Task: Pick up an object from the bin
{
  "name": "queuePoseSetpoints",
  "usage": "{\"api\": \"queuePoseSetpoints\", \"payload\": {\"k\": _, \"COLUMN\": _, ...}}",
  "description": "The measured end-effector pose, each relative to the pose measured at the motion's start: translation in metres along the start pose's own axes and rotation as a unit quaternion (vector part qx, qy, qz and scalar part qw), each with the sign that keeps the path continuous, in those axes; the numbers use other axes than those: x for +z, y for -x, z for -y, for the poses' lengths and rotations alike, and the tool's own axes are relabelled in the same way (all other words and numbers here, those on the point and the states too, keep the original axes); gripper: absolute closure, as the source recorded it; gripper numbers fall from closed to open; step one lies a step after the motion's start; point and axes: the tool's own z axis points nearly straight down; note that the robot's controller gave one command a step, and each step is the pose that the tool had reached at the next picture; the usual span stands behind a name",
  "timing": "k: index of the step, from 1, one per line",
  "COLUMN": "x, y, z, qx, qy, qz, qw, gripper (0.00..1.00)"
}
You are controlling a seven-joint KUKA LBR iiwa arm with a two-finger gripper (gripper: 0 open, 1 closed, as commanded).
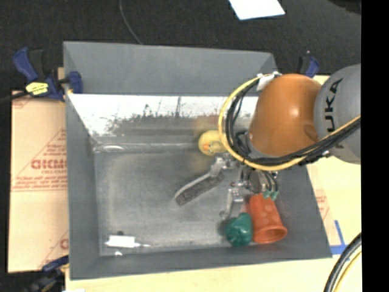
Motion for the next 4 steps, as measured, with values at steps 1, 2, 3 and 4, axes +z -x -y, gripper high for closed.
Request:
{"api": "queuePoseSetpoints", "payload": {"k": 1, "x": -0.003, "y": 0.002, "z": 0.0, "qx": 0.0, "qy": 0.0, "qz": 0.0035, "qw": 1.0, "gripper": 0.0}}
{"api": "queuePoseSetpoints", "payload": {"k": 2, "x": 0.13, "y": 0.079, "z": -0.004, "qx": -0.043, "qy": -0.001, "qz": 0.0061, "qw": 0.9991, "gripper": 0.0}}
{"api": "queuePoseSetpoints", "payload": {"k": 3, "x": 0.076, "y": 0.07, "z": 0.0, "qx": -0.067, "qy": -0.002, "qz": 0.0108, "qw": 0.9977, "gripper": 0.0}}
{"api": "queuePoseSetpoints", "payload": {"k": 4, "x": 0.098, "y": 0.095, "z": -0.002, "qx": -0.08, "qy": -0.001, "qz": 0.0045, "qw": 0.9968, "gripper": 0.0}}
